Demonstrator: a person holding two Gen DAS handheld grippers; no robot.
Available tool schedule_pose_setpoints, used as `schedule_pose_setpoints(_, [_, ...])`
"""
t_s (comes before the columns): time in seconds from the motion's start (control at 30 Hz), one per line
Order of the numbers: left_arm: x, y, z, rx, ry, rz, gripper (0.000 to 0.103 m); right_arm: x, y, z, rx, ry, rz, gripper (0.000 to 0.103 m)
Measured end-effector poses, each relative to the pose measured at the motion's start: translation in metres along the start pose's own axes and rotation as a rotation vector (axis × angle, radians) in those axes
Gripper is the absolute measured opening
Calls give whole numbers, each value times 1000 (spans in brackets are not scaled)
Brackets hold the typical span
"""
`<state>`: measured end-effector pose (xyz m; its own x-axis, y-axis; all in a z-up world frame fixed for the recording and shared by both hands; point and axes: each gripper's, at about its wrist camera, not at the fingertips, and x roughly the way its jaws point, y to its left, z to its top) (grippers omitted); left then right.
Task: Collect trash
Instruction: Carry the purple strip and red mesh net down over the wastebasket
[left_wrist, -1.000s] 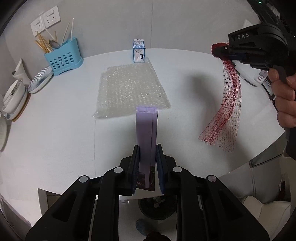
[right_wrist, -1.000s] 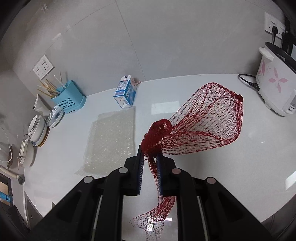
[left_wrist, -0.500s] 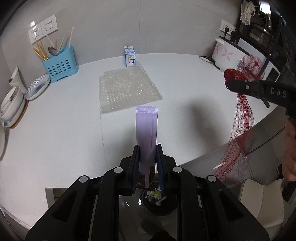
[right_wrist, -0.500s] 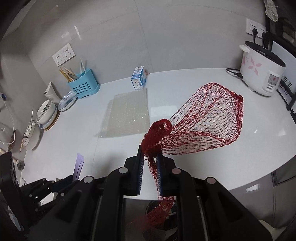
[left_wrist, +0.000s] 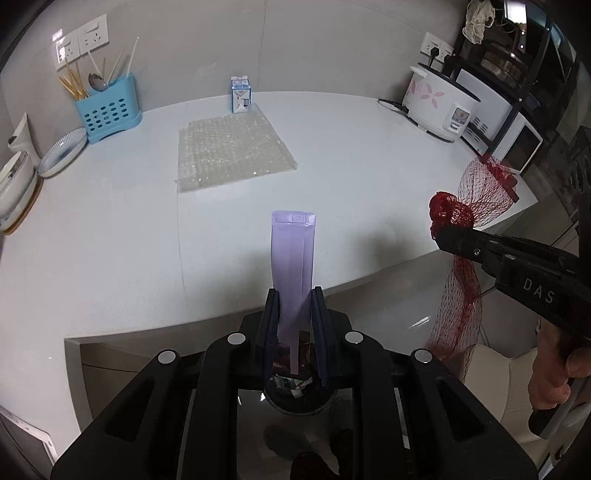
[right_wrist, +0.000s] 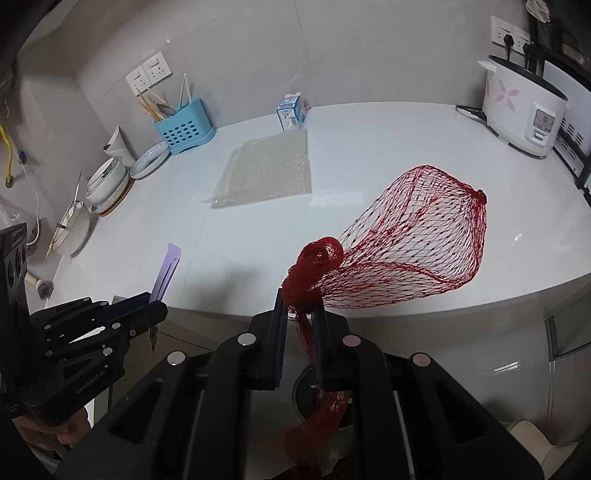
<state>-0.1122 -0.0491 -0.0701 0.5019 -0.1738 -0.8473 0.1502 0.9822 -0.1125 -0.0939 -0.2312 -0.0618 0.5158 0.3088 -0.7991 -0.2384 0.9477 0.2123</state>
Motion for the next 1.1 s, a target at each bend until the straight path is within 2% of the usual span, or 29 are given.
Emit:
schedule_pose_setpoints(0.13, [5, -3, -18, -27, 8, 21, 17, 11, -4, -18, -24, 31, 38, 12])
schedule_pose_setpoints(0.43, [27, -8, -60, -63, 49, 16, 17, 39, 6, -76, -140, 108, 72, 12])
schedule_pose_setpoints(0.67, [66, -2, -95, -96, 94, 11, 17, 74, 8, -121, -181, 217, 76, 12])
schedule_pose_setpoints(0.87, [99, -5, -126, -87, 120, 20, 17, 104, -4, -154, -188, 280, 68, 12])
schedule_pose_setpoints(1.1, [144, -11, -164, -105, 189, -10, 17, 150, -28, -197, -182, 332, 71, 12])
